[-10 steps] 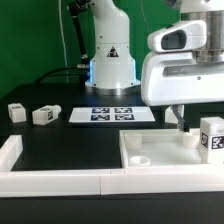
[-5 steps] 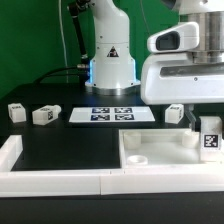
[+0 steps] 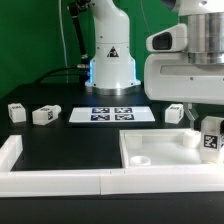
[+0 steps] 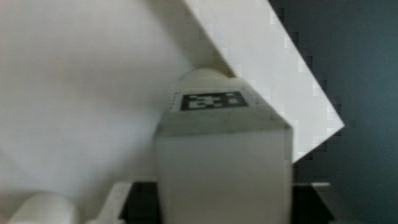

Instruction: Assemble square table

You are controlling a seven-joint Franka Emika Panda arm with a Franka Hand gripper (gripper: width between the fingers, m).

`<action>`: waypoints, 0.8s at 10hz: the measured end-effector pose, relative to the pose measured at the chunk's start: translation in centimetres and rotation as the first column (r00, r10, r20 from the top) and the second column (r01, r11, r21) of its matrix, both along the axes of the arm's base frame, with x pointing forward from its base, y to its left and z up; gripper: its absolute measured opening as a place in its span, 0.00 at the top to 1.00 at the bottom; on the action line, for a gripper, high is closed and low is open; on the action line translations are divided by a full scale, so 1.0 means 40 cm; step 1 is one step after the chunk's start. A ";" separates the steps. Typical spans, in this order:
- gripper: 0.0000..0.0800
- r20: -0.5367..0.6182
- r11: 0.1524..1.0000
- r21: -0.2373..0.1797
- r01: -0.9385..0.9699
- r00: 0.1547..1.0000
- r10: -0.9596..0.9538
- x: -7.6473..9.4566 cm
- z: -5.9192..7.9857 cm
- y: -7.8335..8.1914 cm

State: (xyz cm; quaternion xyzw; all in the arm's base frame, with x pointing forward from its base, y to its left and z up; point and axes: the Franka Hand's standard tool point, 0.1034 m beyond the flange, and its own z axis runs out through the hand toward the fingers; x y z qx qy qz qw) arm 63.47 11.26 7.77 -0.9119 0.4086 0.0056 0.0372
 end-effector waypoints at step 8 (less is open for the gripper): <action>0.64 -0.081 0.725 0.002 0.688 0.723 -0.686 -0.006 -0.001 -0.012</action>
Offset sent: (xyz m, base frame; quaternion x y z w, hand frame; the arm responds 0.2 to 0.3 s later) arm 0.0109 0.0059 -0.0012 0.0833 0.0275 0.3713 0.9244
